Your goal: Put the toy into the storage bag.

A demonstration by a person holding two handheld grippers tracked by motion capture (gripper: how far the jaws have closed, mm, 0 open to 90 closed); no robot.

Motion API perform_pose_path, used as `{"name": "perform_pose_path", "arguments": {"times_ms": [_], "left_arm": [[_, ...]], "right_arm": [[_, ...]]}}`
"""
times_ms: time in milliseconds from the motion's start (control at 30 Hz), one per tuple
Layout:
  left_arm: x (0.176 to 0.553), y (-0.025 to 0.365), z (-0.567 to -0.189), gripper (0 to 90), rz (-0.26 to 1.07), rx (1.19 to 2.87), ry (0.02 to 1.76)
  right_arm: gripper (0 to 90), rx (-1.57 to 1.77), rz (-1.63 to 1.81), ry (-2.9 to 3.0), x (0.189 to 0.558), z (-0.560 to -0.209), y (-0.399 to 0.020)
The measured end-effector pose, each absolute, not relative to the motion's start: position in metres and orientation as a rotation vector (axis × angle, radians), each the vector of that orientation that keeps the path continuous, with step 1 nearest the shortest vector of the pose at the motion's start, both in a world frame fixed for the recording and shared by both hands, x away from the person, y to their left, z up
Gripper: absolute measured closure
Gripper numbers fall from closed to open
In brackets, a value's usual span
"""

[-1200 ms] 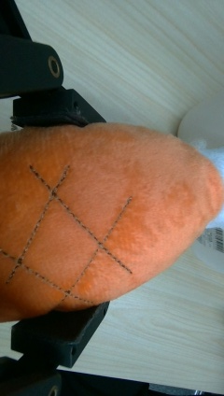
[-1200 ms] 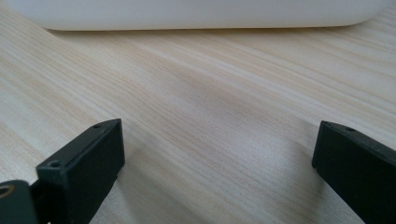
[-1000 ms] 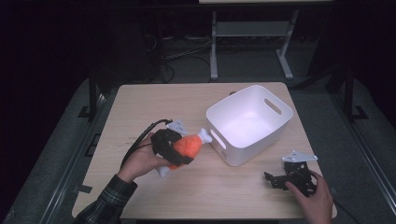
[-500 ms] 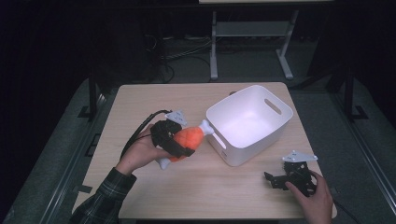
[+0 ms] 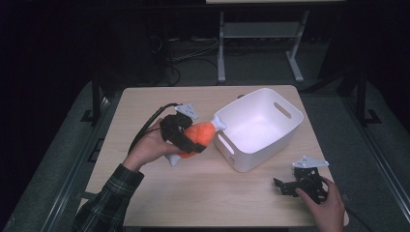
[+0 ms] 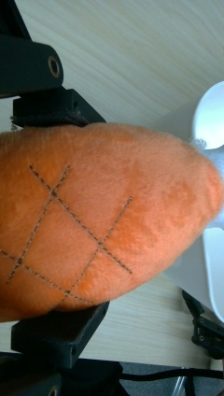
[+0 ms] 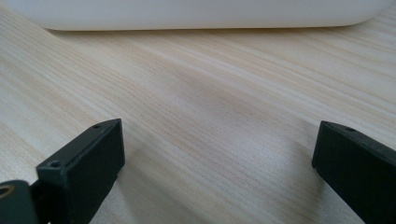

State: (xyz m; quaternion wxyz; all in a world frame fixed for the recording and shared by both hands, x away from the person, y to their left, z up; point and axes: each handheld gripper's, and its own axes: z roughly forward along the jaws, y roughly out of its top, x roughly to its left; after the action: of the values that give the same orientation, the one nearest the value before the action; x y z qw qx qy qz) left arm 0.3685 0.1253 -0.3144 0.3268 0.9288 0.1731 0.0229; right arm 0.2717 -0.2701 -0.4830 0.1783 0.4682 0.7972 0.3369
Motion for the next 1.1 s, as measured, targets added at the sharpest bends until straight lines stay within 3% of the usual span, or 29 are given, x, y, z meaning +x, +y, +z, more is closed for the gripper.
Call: {"name": "perform_pose_path", "arguments": {"times_ms": [1100], "left_arm": [[0.412,0.078,-0.282,21.8,0.104,2.454,0.384]], "right_arm": [[1.9,1.326,0.953,2.255,0.272,-0.483,-0.27]]}}
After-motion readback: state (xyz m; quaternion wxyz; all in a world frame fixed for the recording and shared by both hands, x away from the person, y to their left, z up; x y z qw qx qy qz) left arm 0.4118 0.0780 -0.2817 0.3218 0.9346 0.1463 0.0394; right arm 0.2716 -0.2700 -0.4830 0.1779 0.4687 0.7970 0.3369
